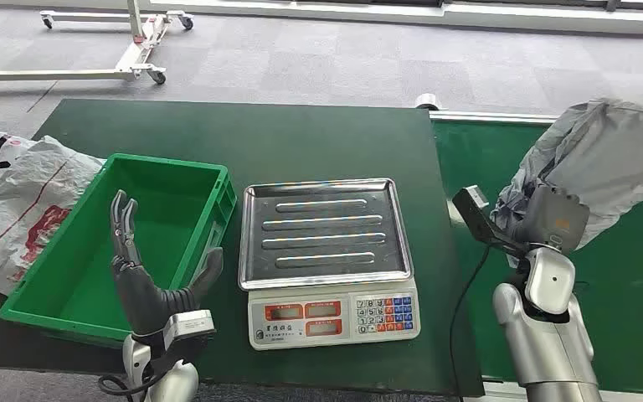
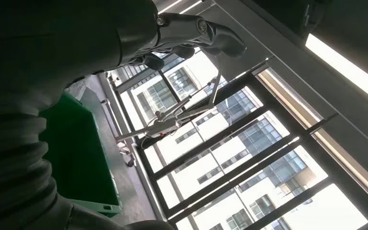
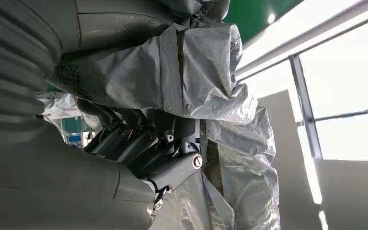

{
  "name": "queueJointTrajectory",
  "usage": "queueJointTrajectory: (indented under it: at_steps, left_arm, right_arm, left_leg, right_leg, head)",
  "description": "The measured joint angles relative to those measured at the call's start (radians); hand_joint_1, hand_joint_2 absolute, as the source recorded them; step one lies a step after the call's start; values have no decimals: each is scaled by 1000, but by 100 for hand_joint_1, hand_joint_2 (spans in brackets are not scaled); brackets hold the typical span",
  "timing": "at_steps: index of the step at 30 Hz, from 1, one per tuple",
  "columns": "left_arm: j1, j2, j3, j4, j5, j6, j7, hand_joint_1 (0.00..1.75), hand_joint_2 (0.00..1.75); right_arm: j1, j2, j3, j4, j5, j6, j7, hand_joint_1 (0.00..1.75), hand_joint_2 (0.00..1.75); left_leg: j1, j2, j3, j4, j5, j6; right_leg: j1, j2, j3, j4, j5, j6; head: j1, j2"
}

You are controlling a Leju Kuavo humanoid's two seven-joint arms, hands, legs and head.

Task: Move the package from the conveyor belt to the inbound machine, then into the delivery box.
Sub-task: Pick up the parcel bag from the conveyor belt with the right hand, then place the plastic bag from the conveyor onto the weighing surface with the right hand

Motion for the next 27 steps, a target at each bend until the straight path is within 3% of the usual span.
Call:
queueJointTrajectory:
  at_steps: [5, 6, 8, 10, 12, 19, 20, 23, 24, 25, 27]
  left_arm:
    - [-12, 0, 0, 12, 3, 0, 2, 0, 175]
    - [-15, 0, 0, 16, 4, 0, 2, 0, 175]
    - [-19, 0, 0, 25, 9, 0, -1, 0, 175]
    - [-28, 0, 0, 37, 15, 0, -7, 0, 175]
    - [-41, 0, 0, 49, 21, 0, -11, 0, 175]
    - [-75, 0, 0, 65, 22, 11, -1, 0, 175]
    - [-76, 1, 0, 65, 21, 14, 1, 0, 175]
    - [-76, 4, 0, 65, 21, 24, 3, 0, 175]
    - [-75, 4, 0, 64, 21, 29, 4, 0, 175]
    - [-73, 5, 0, 63, 21, 34, 6, 0, 175]
    - [-67, 7, 0, 60, 21, 42, 8, 0, 175]
  right_arm:
    - [8, -13, 66, -101, -10, -63, 16, 175, 175]
    - [11, -8, 79, -118, -36, -73, -31, 175, 175]
    - [23, 22, 95, -149, -154, -39, -225, 175, 175]
    - [38, 60, 128, -174, -287, 53, -441, 175, 175]
    - [49, 89, 188, -191, -344, 131, -554, 175, 175]
    - [24, 126, 417, -208, -404, 215, -568, 175, 175]
    - [11, 127, 437, -208, -415, 221, -563, 165, 175]
    - [-17, 127, 474, -208, -432, 224, -556, 34, 175]
    - [-22, 127, 481, -207, -435, 220, -555, 0, 175]
    - [-26, 127, 487, -207, -438, 214, -554, 0, 175]
    - [-31, 127, 494, -207, -449, 205, -553, 0, 87]
  left_leg:
    - [0, 1, 0, 0, 0, 0]
    - [0, 1, 0, 0, 0, 0]
    - [0, 2, 1, 0, 0, 0]
    - [1, 3, 1, 0, 0, -1]
    - [2, 3, 1, -1, 1, -3]
    - [3, 2, 0, -1, 1, -4]
    - [3, 2, 0, -1, 1, -4]
    - [3, 2, 0, 0, 1, -4]
    - [3, 2, 0, 0, 1, -4]
    - [3, 2, 0, 0, 1, -4]
    - [3, 2, 0, 0, 1, -4]
  right_leg:
    - [0, 1, 0, 0, 0, 0]
    - [0, 1, 0, 0, 0, 0]
    - [0, 1, 0, 0, 0, 0]
    - [1, 3, 0, 0, 1, -1]
    - [2, 3, 0, 0, 1, -1]
    - [3, 2, 0, 0, 0, -2]
    - [3, 2, 0, 0, 0, -2]
    - [3, 2, 0, 0, 0, -2]
    - [3, 2, 0, 0, 0, -2]
    - [3, 2, 0, 0, 0, -2]
    - [3, 2, 0, 0, 0, -2]
  head:
    - [0, 0]
    - [0, 0]
    - [0, 0]
    - [0, 0]
    - [0, 0]
    - [0, 0]
    - [0, 0]
    - [0, 0]
    - [0, 0]
    - [0, 0]
    - [0, 0]
